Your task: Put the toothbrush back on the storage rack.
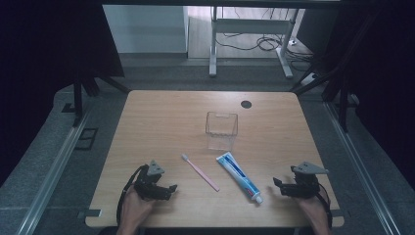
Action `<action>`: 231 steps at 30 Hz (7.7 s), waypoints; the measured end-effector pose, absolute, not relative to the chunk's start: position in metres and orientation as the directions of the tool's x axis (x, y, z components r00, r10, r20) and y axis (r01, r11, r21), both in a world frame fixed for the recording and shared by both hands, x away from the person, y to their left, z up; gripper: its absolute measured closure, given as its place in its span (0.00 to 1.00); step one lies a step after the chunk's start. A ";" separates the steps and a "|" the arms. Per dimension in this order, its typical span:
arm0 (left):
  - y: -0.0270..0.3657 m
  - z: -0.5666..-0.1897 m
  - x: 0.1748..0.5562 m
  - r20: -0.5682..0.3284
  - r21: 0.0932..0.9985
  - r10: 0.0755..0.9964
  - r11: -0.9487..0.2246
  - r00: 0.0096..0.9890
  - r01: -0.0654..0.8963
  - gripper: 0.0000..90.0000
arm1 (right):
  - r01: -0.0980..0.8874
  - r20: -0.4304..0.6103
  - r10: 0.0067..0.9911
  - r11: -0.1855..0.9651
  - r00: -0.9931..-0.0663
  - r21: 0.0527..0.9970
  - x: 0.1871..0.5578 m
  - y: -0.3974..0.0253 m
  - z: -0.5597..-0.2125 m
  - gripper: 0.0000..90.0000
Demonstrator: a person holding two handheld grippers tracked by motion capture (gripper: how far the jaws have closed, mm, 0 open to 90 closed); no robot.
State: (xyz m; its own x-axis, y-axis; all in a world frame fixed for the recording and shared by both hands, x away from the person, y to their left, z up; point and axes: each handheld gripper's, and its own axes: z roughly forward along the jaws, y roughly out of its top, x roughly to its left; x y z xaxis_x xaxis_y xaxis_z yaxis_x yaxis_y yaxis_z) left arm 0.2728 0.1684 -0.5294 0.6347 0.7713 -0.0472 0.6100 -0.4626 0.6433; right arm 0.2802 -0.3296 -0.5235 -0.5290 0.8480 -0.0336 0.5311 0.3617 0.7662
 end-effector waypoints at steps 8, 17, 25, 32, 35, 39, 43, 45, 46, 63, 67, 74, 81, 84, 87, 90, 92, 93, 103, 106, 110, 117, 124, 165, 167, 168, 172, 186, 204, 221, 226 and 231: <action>0.166 -0.530 0.273 -0.031 0.651 0.758 -0.480 0.652 0.588 0.14 | 0.527 -0.034 0.832 0.381 -0.553 0.760 0.280 -0.326 -0.526 0.15; 0.162 -0.527 0.275 -0.037 0.631 0.762 -0.484 0.647 0.606 0.14 | 0.527 -0.022 0.826 0.380 -0.563 0.760 0.280 -0.325 -0.527 0.15; 0.161 -0.522 0.275 -0.052 0.633 0.770 -0.467 0.636 0.617 0.16 | 0.530 -0.017 0.825 0.379 -0.565 0.758 0.280 -0.325 -0.528 0.15; 0.157 -0.515 0.273 -0.041 0.638 0.752 -0.487 0.658 0.597 0.34 | 0.528 -0.013 0.823 0.375 -0.567 0.762 0.280 -0.325 -0.527 0.15; 0.155 -0.513 0.272 -0.052 0.643 0.742 -0.487 0.669 0.591 0.44 | 0.523 -0.014 0.822 0.376 -0.570 0.765 0.280 -0.324 -0.527 0.15; 0.154 -0.511 0.272 -0.063 0.643 0.733 -0.489 0.677 0.590 0.53 | 0.522 -0.014 0.822 0.375 -0.569 0.766 0.279 -0.324 -0.526 0.15; 0.152 -0.512 0.273 -0.076 0.632 0.721 -0.500 0.689 0.592 0.60 | 0.522 -0.014 0.822 0.374 -0.569 0.766 0.279 -0.324 -0.526 0.15; 0.151 -0.511 0.274 -0.078 0.627 0.716 -0.506 0.694 0.592 0.64 | 0.523 -0.013 0.822 0.374 -0.569 0.766 0.279 -0.324 -0.526 0.15; 0.149 -0.511 0.274 -0.083 0.625 0.711 -0.509 0.699 0.592 0.65 | 0.523 -0.013 0.822 0.374 -0.569 0.766 0.279 -0.324 -0.526 0.15; 0.132 -0.507 0.279 -0.099 0.622 0.657 -0.546 0.747 0.562 0.96 | 0.523 -0.009 0.822 0.370 -0.569 0.768 0.279 -0.325 -0.527 0.15; 0.130 -0.505 0.281 -0.124 0.632 0.647 -0.532 0.752 0.563 0.99 | 0.524 -0.009 0.821 0.372 -0.570 0.766 0.280 -0.325 -0.527 0.15; 0.124 -0.502 0.283 -0.107 0.634 0.631 -0.552 0.768 0.542 1.00 | 0.529 -0.002 0.821 0.369 -0.570 0.764 0.281 -0.325 -0.528 0.15; 0.111 -0.499 0.290 -0.089 0.635 0.618 -0.569 0.781 0.522 0.99 | 0.533 0.000 0.825 0.365 -0.566 0.763 0.281 -0.325 -0.529 0.15; 0.105 -0.498 0.294 -0.104 0.641 0.618 -0.557 0.779 0.528 0.99 | 0.533 -0.001 0.825 0.366 -0.566 0.763 0.281 -0.325 -0.529 0.15; 0.099 -0.498 0.299 -0.118 0.637 0.616 -0.554 0.779 0.535 0.99 | 0.534 -0.001 0.824 0.367 -0.566 0.762 0.281 -0.325 -0.529 0.16; 0.089 -0.499 0.303 -0.121 0.628 0.608 -0.566 0.785 0.534 0.99 | 0.535 -0.003 0.824 0.371 -0.567 0.759 0.281 -0.325 -0.529 0.16; 0.083 -0.500 0.305 -0.120 0.629 0.602 -0.569 0.790 0.530 0.99 | 0.535 -0.003 0.823 0.372 -0.568 0.759 0.281 -0.325 -0.529 0.16; 0.079 -0.500 0.306 -0.119 0.627 0.599 -0.573 0.792 0.528 0.99 | 0.535 -0.003 0.823 0.372 -0.568 0.758 0.281 -0.325 -0.529 0.16; 0.049 -0.503 0.312 -0.115 0.623 0.567 -0.599 0.816 0.504 0.99 | 0.536 -0.003 0.824 0.371 -0.567 0.758 0.281 -0.324 -0.529 0.16; 0.042 -0.505 0.314 -0.111 0.621 0.557 -0.608 0.823 0.495 0.99 | 0.536 -0.004 0.824 0.372 -0.566 0.758 0.281 -0.324 -0.529 0.16; 0.034 -0.511 0.312 -0.118 0.612 0.544 -0.619 0.831 0.492 0.99 | 0.535 -0.007 0.823 0.376 -0.568 0.756 0.281 -0.324 -0.530 0.16; 0.028 -0.518 0.306 -0.103 0.599 0.537 -0.638 0.837 0.483 0.99 | 0.537 -0.014 0.821 0.385 -0.570 0.751 0.281 -0.323 -0.530 0.16; 0.029 -0.519 0.304 -0.099 0.590 0.541 -0.644 0.835 0.487 0.99 | 0.534 -0.016 0.821 0.386 -0.571 0.752 0.280 -0.323 -0.530 0.16; 0.105 -0.517 0.285 -0.084 0.547 0.639 -0.611 0.764 0.572 0.98 | 0.539 -0.018 0.820 0.392 -0.572 0.746 0.281 -0.322 -0.532 0.16; 0.109 -0.517 0.285 -0.085 0.546 0.646 -0.607 0.759 0.578 0.98 | 0.540 -0.017 0.820 0.392 -0.572 0.745 0.282 -0.322 -0.532 0.16; 0.111 -0.517 0.285 -0.084 0.544 0.649 -0.606 0.756 0.581 0.98 | 0.540 -0.017 0.820 0.393 -0.572 0.744 0.282 -0.322 -0.532 0.16; 0.120 -0.516 0.285 -0.081 0.541 0.659 -0.601 0.748 0.588 0.98 | 0.541 -0.017 0.820 0.393 -0.572 0.743 0.282 -0.322 -0.532 0.16; 0.143 -0.516 0.290 -0.060 0.527 0.682 -0.598 0.728 0.604 0.97 | 0.544 -0.015 0.819 0.395 -0.574 0.740 0.282 -0.322 -0.533 0.16; 0.148 -0.510 0.296 -0.059 0.527 0.679 -0.601 0.732 0.601 0.96 | 0.545 -0.013 0.818 0.395 -0.575 0.739 0.282 -0.322 -0.533 0.16; 0.139 -0.493 0.326 -0.041 0.409 0.658 -0.675 0.752 0.614 0.83 | 0.547 -0.010 0.818 0.393 -0.575 0.739 0.282 -0.322 -0.533 0.16; 0.132 -0.493 0.336 -0.039 0.365 0.646 -0.701 0.762 0.613 0.82 | 0.548 -0.008 0.818 0.392 -0.575 0.739 0.282 -0.322 -0.533 0.16; 0.124 -0.493 0.344 -0.041 0.321 0.637 -0.721 0.770 0.614 0.81 | 0.548 -0.009 0.817 0.394 -0.577 0.738 0.282 -0.322 -0.533 0.16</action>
